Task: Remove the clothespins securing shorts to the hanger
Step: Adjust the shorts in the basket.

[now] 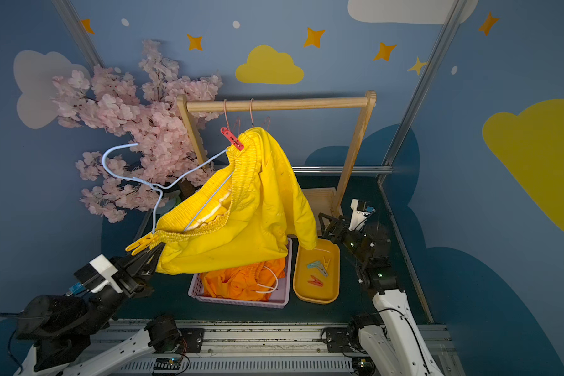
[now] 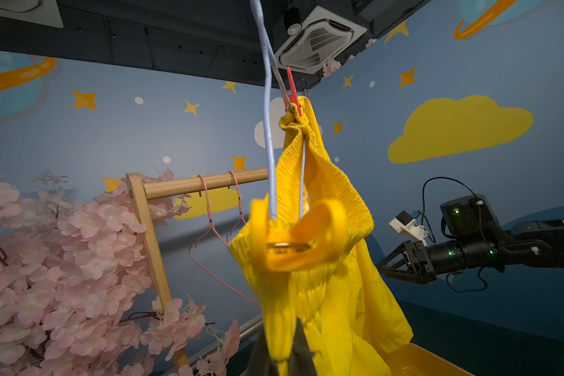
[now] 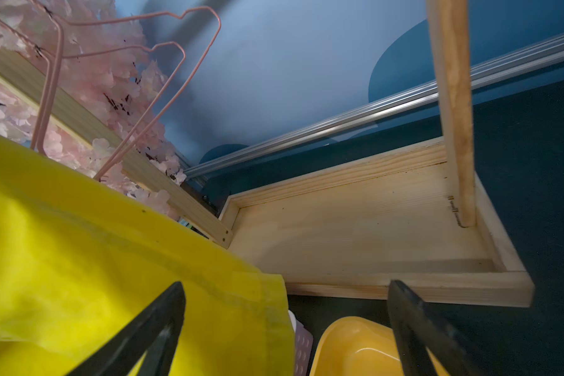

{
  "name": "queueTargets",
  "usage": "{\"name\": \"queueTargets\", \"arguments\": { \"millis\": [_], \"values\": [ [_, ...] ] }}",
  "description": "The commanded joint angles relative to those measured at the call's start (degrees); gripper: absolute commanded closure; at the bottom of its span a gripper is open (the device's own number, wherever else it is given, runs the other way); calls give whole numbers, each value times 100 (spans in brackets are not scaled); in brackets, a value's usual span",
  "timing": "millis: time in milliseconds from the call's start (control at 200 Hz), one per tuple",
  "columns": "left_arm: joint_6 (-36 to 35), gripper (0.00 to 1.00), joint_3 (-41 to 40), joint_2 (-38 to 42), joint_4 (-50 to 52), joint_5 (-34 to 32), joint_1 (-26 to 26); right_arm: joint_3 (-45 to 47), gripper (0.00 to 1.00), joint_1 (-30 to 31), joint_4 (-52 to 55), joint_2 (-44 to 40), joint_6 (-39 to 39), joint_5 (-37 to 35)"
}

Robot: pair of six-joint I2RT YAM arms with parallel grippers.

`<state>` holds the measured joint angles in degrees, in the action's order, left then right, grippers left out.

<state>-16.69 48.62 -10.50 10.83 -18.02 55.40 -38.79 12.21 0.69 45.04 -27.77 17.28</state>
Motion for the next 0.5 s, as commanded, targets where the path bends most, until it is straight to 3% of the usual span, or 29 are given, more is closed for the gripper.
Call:
{"name": "queueTargets", "arguments": {
  "millis": [0, 315, 496],
  "values": [
    [92, 97, 77, 195, -306, -33, 7, -217, 4, 573, -326, 301, 136, -330],
    [103, 97, 440, -54, 656, 410, 3, -430, 4, 2388, -1061, 1717, 342, -1027],
    [187, 97, 455, -523, 1142, 449, 6, -668, 4, 2982, -1501, 2683, 241, -755]
  ]
}}
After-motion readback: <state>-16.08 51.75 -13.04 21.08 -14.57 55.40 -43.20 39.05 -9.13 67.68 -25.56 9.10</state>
